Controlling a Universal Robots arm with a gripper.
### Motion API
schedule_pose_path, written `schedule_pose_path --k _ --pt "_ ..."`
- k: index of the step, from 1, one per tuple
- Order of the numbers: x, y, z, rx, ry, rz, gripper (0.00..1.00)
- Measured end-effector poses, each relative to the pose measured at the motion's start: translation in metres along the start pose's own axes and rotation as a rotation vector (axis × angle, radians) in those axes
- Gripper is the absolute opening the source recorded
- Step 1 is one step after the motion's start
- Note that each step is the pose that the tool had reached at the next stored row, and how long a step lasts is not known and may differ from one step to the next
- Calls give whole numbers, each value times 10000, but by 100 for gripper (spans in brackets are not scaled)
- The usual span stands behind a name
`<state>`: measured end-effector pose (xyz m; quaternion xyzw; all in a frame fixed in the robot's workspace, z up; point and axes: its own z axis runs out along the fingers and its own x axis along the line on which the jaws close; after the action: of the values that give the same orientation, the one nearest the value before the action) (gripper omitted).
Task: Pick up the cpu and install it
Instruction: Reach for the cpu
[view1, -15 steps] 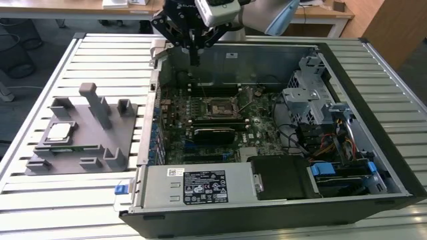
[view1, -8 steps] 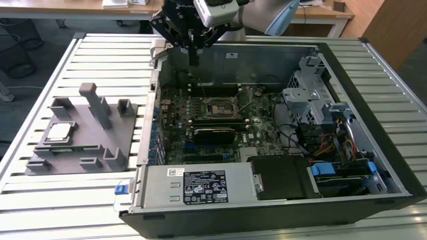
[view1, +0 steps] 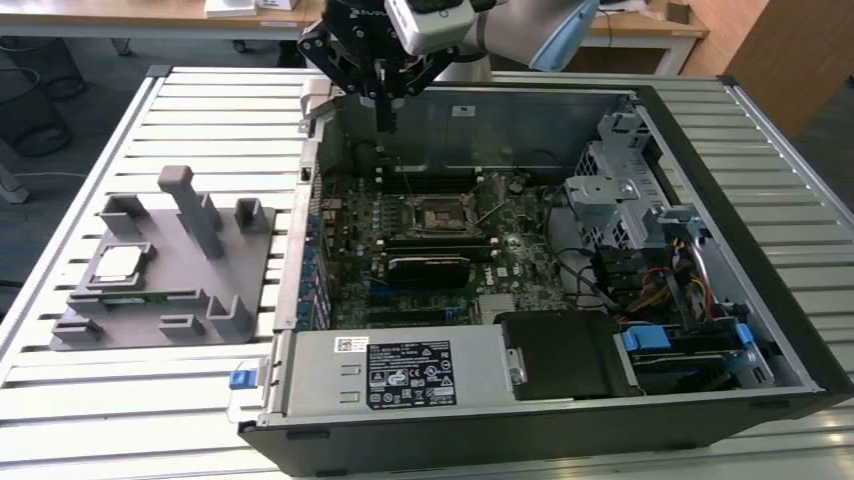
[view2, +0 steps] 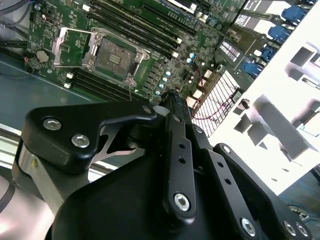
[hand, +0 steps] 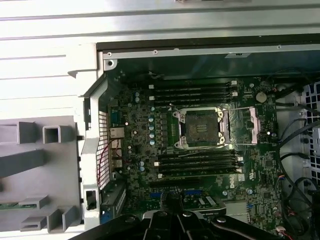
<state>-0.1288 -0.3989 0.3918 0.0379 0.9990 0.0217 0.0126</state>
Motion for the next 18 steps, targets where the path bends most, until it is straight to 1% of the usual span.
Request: schedule_pose_path --k 12,18 --pt "29 -3 11 0 12 1 11" --pt "64 -5 14 0 12 1 11"
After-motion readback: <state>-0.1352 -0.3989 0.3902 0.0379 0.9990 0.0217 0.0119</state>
